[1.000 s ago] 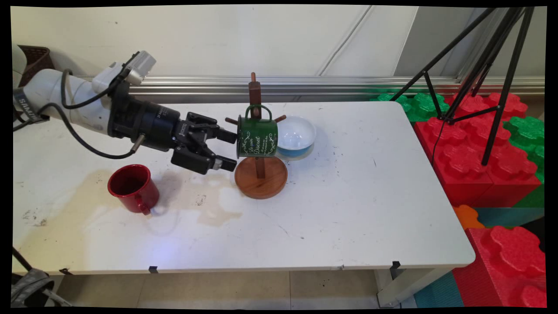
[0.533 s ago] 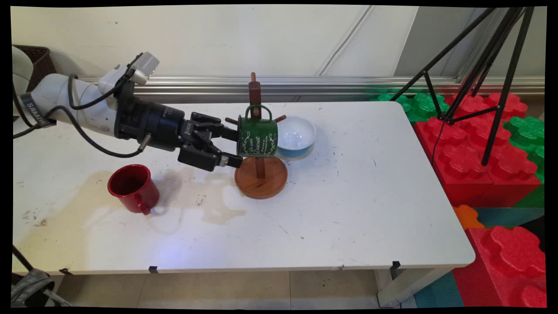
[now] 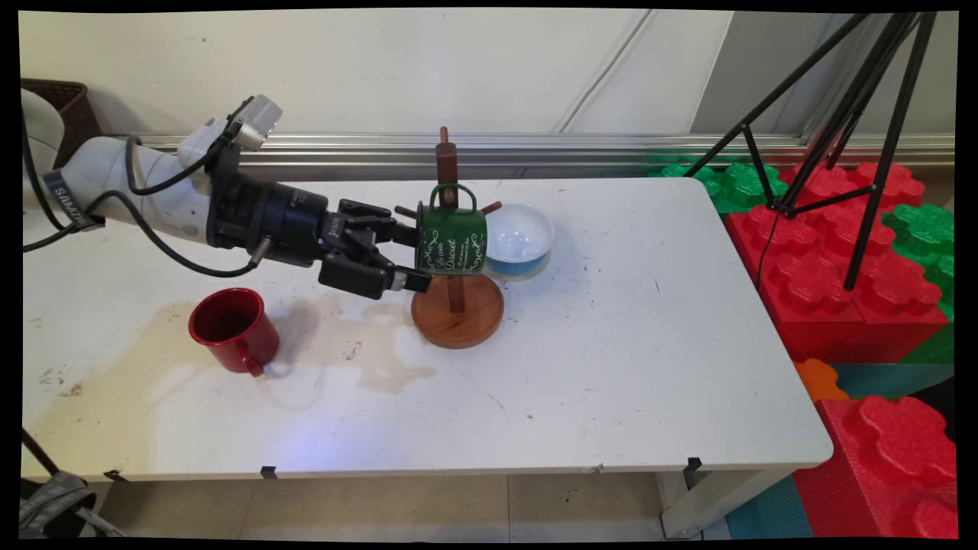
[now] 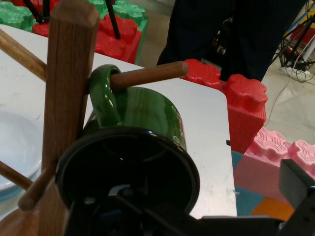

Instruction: Pick up the green mug from the rack

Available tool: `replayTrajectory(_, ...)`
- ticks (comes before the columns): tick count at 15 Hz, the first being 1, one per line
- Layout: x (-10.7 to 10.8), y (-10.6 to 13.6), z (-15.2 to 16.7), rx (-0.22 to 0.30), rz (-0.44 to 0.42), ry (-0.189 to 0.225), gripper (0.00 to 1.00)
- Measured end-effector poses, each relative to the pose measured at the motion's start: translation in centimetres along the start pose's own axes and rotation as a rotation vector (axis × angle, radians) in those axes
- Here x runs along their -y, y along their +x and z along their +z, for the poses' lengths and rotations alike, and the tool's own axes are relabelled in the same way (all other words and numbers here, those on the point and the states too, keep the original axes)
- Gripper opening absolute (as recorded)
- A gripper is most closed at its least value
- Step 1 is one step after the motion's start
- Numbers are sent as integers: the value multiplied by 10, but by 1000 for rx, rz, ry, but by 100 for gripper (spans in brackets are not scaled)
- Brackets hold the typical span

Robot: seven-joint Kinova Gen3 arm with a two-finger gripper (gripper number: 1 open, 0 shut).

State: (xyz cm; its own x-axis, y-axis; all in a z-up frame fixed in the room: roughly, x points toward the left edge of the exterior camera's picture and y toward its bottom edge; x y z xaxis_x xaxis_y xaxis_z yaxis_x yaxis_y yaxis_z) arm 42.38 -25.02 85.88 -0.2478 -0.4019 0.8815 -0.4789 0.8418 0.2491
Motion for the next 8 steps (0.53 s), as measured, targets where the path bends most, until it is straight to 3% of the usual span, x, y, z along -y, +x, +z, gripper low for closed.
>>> replayTrajectory(3, 0, -1, 1, -7, -6, 4, 100)
replayTrajectory(4, 0, -1, 1, -9, -6, 6, 0)
replayTrajectory(8, 2, -2, 2, -17, -10, 13, 0)
